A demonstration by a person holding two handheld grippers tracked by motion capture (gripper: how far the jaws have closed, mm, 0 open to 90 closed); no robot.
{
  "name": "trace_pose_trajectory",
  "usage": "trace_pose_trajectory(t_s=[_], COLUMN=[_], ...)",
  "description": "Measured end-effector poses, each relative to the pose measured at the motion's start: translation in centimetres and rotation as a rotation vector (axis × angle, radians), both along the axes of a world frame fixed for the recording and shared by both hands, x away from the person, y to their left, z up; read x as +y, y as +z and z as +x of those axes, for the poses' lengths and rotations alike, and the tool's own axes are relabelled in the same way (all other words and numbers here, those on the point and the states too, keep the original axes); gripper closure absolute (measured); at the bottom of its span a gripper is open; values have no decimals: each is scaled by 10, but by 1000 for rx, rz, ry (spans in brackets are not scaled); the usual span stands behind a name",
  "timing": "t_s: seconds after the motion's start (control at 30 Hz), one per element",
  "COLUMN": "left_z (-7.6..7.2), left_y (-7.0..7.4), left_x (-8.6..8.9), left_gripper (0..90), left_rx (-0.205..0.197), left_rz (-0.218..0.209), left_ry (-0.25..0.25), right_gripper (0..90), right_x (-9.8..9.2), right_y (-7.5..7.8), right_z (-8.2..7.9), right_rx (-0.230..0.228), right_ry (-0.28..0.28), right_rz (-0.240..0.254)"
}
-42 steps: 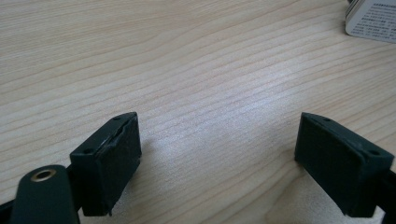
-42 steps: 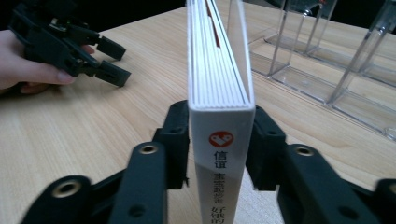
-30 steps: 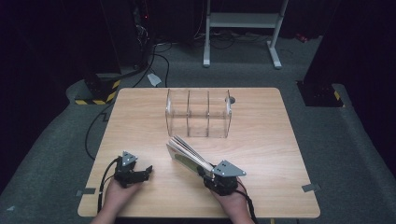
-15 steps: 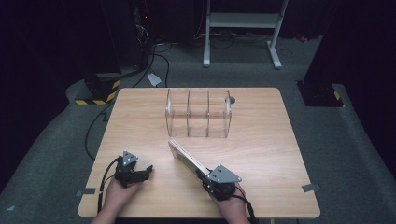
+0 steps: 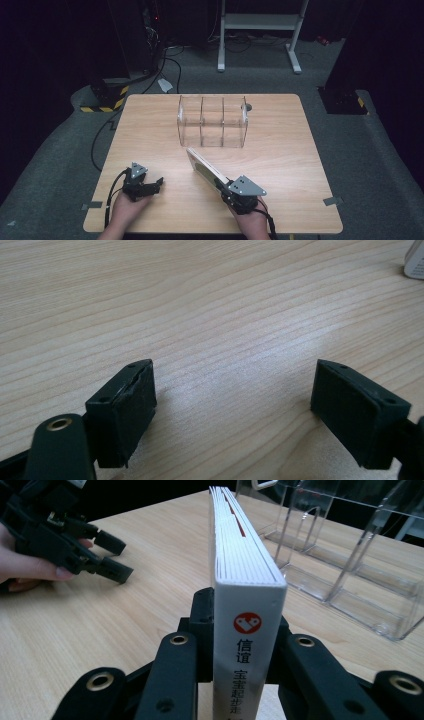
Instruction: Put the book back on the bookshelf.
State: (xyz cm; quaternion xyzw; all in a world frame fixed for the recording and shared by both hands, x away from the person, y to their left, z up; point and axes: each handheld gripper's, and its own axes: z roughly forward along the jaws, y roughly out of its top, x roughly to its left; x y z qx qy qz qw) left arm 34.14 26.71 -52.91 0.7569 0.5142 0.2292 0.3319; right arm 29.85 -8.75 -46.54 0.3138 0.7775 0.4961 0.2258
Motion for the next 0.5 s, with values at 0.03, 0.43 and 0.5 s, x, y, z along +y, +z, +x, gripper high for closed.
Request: trace_pose_trajectory(t_s=[0.03, 0.43, 0.5], left_z=[0, 0, 1], left_y=[0, 0, 0], left_x=[0, 0, 0], left_gripper=[182, 181, 181], left_rx=[0, -3, -1], left_rz=[0, 8, 10], left_ry=[0, -17, -24], right_gripper=[752, 752, 752], right_x=[-1, -10, -12], right_y=[1, 9, 10], right_z=[0, 0, -1], right_rx=[-2, -14, -18], right_ry=[-5, -38, -49], right_rz=[3, 33, 30])
